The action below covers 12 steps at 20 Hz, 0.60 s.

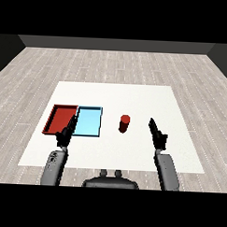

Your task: Pick the red can and put it in the red box

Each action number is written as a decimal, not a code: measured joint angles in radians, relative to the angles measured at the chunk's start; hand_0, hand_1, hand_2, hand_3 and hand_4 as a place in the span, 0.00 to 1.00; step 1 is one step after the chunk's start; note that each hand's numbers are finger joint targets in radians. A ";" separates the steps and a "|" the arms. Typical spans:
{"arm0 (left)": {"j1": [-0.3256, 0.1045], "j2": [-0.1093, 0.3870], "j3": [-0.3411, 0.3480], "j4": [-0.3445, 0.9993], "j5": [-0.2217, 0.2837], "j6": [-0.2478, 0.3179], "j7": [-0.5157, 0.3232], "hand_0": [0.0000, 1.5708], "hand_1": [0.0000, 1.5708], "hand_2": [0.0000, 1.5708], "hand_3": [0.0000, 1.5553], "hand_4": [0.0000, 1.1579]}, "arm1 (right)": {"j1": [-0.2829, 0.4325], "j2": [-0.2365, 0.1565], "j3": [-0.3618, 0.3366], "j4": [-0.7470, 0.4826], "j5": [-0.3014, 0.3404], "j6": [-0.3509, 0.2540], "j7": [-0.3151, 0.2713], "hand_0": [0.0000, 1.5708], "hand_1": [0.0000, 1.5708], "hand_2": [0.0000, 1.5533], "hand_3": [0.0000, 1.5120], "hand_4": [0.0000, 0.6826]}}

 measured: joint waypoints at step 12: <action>-0.021 -0.062 0.062 -0.033 0.033 0.031 -0.213 0.00 0.00 0.00 0.00 0.00 | -0.083 0.066 -0.040 0.050 -0.071 0.040 -0.166 0.00 0.00 0.00 0.00 0.00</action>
